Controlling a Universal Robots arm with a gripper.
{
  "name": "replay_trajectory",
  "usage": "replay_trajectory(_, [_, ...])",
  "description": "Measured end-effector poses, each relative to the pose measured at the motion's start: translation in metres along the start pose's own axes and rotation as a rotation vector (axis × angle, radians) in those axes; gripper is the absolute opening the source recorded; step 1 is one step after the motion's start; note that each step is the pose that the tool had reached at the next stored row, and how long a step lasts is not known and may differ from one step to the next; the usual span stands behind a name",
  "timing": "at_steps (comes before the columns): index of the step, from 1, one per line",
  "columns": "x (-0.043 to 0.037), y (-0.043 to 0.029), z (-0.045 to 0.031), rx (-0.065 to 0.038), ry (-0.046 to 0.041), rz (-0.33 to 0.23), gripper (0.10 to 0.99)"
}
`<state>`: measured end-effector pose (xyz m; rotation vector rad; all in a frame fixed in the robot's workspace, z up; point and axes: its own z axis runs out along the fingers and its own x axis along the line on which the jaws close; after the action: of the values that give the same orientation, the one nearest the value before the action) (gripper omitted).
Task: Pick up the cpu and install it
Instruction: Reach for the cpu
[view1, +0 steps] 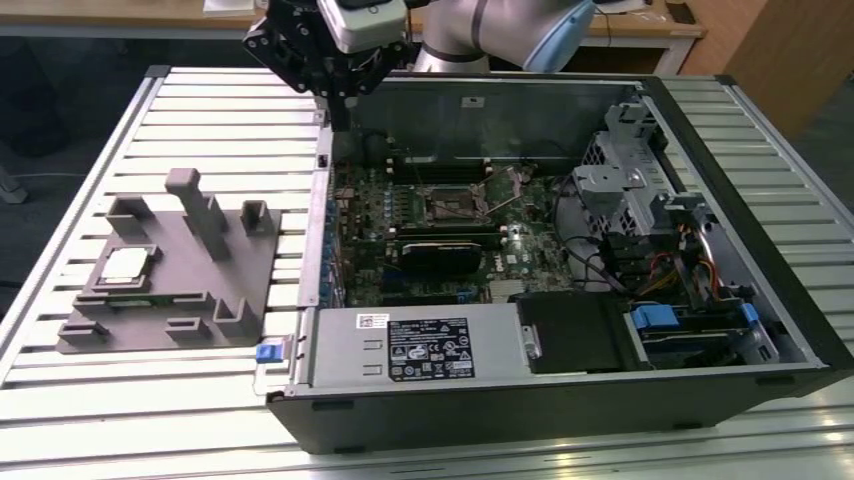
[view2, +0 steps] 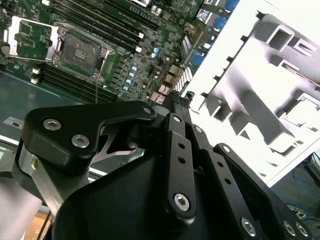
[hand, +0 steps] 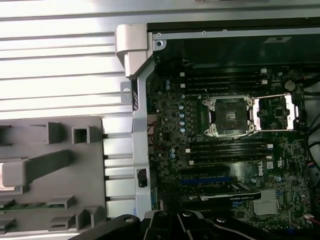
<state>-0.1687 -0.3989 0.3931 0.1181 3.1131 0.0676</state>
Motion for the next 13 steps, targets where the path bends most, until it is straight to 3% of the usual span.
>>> replay_trajectory(13, [0.0293, -0.0013, 0.0001, 0.000, 0.0000, 0.000, 0.106])
